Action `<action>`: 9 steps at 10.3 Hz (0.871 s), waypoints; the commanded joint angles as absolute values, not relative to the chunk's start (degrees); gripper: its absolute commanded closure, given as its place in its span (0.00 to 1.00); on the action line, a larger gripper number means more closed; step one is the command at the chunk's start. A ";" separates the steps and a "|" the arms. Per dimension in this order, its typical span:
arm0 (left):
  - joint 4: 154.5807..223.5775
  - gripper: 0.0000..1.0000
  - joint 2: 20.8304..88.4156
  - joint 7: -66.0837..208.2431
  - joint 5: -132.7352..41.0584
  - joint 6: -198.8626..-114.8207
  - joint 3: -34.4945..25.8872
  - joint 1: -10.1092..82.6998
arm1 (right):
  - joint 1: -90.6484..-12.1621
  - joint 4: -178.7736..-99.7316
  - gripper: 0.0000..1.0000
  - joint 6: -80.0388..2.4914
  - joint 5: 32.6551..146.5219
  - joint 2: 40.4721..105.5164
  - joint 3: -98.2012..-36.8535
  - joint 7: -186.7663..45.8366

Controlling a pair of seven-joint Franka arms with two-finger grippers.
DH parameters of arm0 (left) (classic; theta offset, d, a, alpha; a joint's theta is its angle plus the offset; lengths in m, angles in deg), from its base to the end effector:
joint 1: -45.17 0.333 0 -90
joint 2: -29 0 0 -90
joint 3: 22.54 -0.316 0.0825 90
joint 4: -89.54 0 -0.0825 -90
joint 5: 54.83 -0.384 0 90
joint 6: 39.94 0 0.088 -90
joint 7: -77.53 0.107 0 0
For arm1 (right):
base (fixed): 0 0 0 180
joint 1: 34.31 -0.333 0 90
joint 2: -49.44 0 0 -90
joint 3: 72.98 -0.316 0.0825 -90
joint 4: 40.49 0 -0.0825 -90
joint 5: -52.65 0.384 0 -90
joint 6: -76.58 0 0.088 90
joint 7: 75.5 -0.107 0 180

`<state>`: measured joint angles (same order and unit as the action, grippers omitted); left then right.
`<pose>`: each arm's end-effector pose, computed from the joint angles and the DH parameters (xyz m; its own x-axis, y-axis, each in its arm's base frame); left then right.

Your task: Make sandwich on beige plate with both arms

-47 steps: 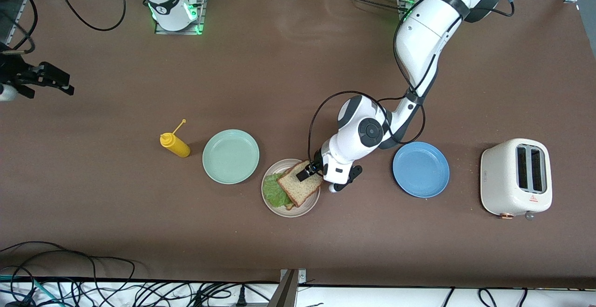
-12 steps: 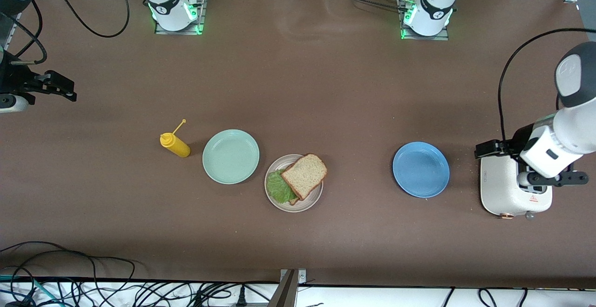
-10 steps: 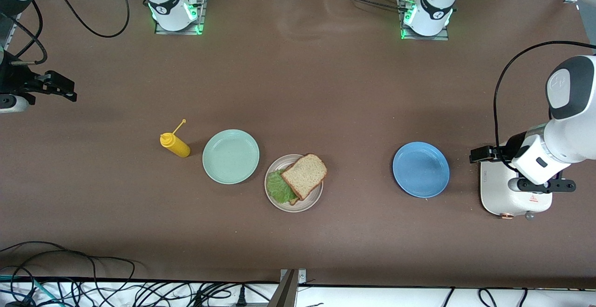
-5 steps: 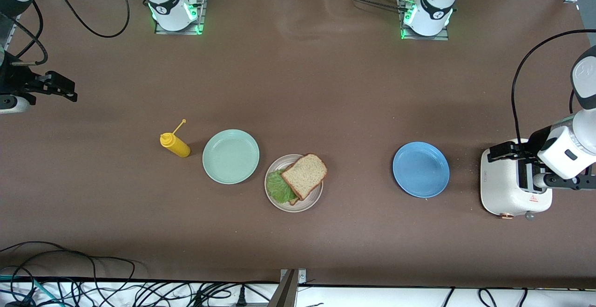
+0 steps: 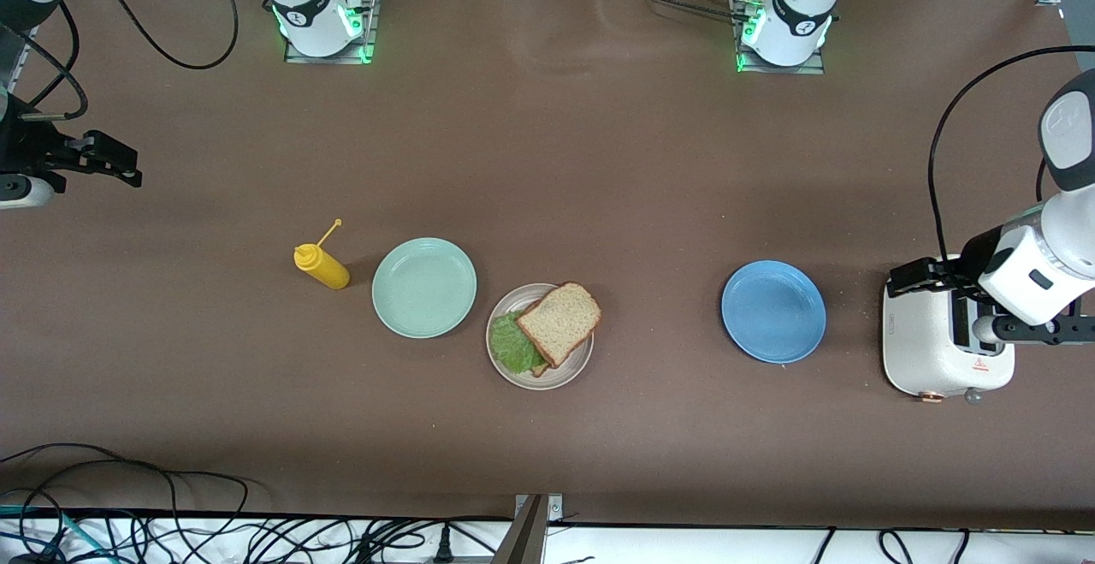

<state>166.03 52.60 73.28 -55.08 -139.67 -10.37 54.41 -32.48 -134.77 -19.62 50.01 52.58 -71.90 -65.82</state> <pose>0.6807 -0.0084 0.5009 0.9992 0.0395 -0.0039 0.0397 -0.9960 0.0800 0.5759 -0.0335 0.5675 0.9920 0.1227 -0.0289 0.1238 -0.9914 0.0424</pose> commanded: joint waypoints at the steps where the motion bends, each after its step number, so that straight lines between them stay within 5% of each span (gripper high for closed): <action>1: 167.14 0.03 49.57 74.53 -46.08 -141.54 -21.10 48.09 | -32.37 -134.44 0.00 -18.17 52.29 51.39 -72.19 -66.27; 9: 169.17 0.06 46.58 75.77 -57.44 -145.15 -21.22 45.70 | -32.46 -135.24 0.00 -17.46 52.30 50.76 -72.10 -70.84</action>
